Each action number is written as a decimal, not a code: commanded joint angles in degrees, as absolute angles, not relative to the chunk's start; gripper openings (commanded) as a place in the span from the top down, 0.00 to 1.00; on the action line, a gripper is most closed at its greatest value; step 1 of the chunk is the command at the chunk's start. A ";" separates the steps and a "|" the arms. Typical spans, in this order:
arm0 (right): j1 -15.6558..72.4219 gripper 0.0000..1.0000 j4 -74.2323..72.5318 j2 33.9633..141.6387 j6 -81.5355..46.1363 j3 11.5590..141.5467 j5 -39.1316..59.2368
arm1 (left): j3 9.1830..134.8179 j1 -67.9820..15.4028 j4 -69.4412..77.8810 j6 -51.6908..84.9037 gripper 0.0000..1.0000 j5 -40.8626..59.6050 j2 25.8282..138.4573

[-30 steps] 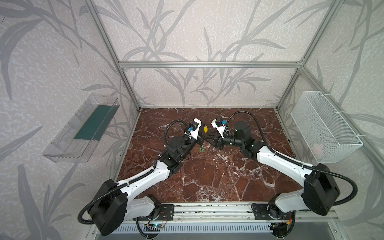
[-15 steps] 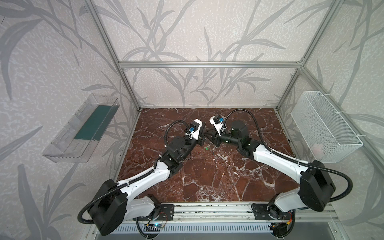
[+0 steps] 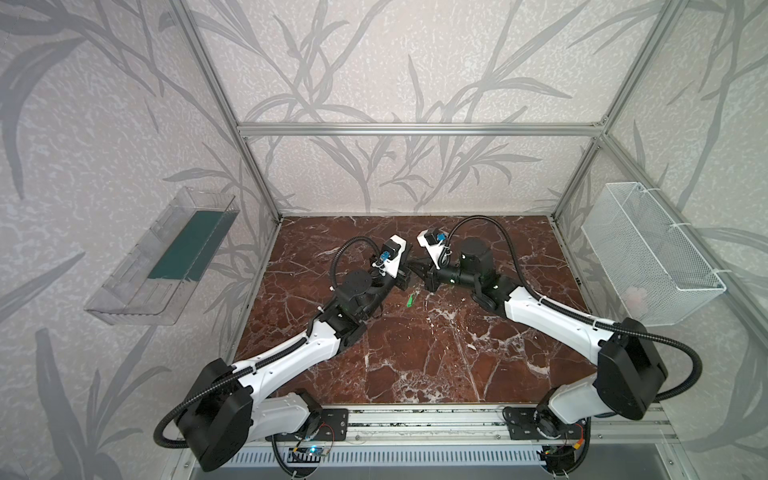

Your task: Put the keys on the keyring

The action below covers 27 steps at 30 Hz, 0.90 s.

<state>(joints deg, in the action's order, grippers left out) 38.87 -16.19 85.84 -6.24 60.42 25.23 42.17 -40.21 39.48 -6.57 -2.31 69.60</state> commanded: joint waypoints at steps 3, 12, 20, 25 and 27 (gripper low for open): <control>38.13 1.00 -14.96 86.24 -8.49 63.18 31.72 | 48.62 -40.48 31.86 -8.20 0.79 -5.32 70.78; 34.34 1.00 -16.23 86.37 -15.87 62.42 37.09 | 52.68 -40.01 23.86 -9.14 0.71 -13.86 70.69; 29.62 1.00 -24.44 89.23 -26.08 61.21 42.20 | 54.71 -35.71 11.35 -3.43 0.68 -13.36 66.97; 28.71 1.00 -26.58 90.86 -27.02 61.50 43.69 | 53.40 -29.18 6.31 3.49 0.67 -1.10 64.15; 28.48 1.00 -27.43 91.16 -27.33 61.49 44.18 | 52.84 -27.52 4.89 4.62 0.66 3.26 63.57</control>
